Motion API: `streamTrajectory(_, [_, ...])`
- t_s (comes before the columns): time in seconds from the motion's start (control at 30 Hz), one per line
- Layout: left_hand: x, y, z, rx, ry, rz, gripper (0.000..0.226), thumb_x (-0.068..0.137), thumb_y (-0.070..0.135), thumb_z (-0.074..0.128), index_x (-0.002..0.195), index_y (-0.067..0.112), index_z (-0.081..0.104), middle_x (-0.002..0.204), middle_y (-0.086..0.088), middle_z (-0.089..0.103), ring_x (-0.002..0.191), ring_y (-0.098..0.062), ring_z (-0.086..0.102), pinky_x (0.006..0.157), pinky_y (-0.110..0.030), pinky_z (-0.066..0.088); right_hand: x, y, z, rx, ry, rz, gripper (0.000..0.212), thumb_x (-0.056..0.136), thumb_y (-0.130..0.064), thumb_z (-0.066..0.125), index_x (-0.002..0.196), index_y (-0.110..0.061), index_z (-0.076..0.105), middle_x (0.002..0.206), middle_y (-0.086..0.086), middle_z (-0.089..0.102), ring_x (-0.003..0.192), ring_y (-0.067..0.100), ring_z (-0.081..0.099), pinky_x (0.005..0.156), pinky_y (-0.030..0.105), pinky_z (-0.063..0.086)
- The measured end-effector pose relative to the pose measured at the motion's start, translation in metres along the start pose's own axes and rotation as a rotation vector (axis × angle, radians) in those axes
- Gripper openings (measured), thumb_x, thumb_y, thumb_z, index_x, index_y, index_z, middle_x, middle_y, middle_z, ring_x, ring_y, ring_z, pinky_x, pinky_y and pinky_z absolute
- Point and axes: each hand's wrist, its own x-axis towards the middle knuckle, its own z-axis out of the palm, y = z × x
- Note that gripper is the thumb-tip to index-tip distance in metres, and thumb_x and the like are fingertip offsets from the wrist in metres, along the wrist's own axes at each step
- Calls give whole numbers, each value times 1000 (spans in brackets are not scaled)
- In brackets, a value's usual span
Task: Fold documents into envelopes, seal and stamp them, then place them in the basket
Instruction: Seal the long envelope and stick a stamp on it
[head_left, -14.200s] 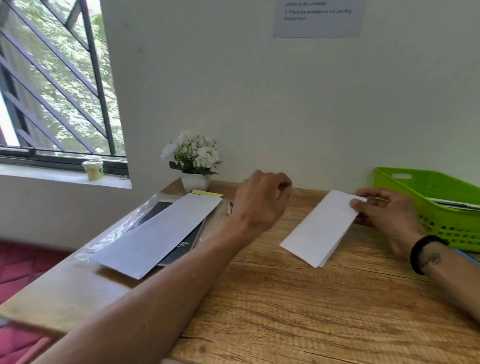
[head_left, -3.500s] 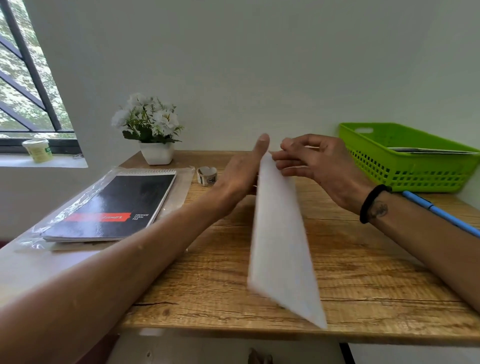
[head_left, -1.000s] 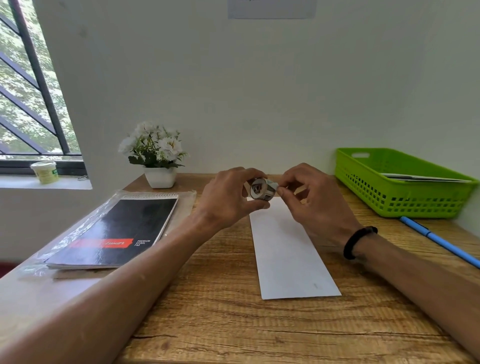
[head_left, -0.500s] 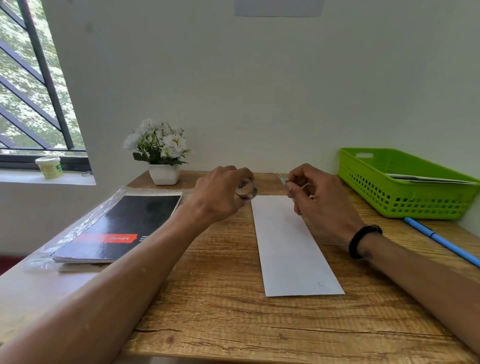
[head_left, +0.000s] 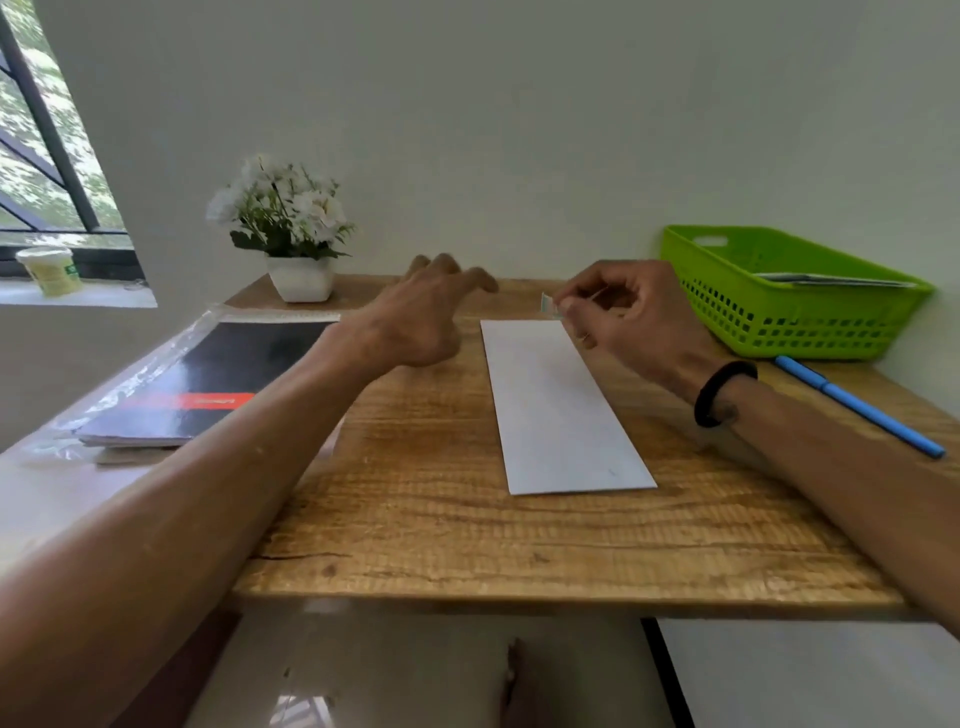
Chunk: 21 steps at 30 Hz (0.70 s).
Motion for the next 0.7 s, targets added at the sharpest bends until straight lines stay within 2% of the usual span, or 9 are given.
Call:
streamTrajectory(0.13, [-4,25,8,-149,104,222,49,92,10,56,139,22,59,117,-4,67,103,-16,60,91,-32,48,-21,-4,-14,119,41,128,18,94,-24,72,83,-10,77,72,10,74,63,27,71,66,53,64])
streamTrajectory(0.27, [-13,50,14,-309,180,233,28,101,17,54,124,17,70,96,3,75,87,-13,69,83,-36,57,-55,-16,-25,114,-21,199,9,88,-18,81,90,-10,78,75,9,75,61,20,69,61,37,64])
streamTrajectory(0.37, [-23,66,19,-376,138,234,30,107,39,50,116,22,73,86,9,76,86,-7,70,81,-39,58,-80,-23,-35,119,-135,257,10,87,-14,80,96,-15,76,80,9,76,63,18,71,60,26,58])
streamTrajectory(0.43, [-28,70,22,-376,81,263,42,105,55,45,114,26,74,86,13,74,88,-5,68,81,-39,57,-92,-28,-40,132,-184,281,15,87,-12,81,100,-16,75,82,7,77,65,15,71,59,20,54])
streamTrajectory(0.5, [-31,71,22,-365,-22,268,55,99,69,40,118,30,73,95,17,71,94,-3,65,84,-36,55,-101,-32,-45,154,-196,304,18,87,-12,81,103,-16,74,82,6,79,63,14,69,56,16,51])
streamTrajectory(0.6, [-33,72,21,-365,-157,240,65,87,86,38,123,42,69,115,17,68,104,-6,61,90,-36,51,-106,-36,-49,149,-218,307,16,86,-14,81,101,-13,74,81,6,79,63,15,68,57,17,53])
streamTrajectory(0.7, [-32,74,20,-339,-223,226,68,75,94,39,121,51,65,116,15,62,102,-3,56,86,-32,48,-106,-38,-48,111,-249,293,14,85,-14,82,98,-15,76,82,3,79,70,15,74,66,22,59])
